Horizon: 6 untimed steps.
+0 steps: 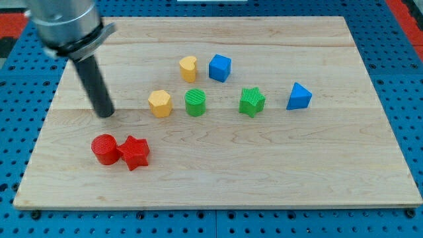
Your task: Push the green circle to the left of the green star
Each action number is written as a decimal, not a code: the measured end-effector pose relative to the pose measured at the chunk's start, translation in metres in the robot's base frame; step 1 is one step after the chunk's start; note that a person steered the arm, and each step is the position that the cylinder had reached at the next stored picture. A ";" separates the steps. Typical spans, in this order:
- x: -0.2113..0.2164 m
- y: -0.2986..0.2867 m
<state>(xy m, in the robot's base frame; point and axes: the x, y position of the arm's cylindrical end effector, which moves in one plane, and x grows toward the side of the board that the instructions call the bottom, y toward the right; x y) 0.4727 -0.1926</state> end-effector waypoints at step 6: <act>-0.072 0.190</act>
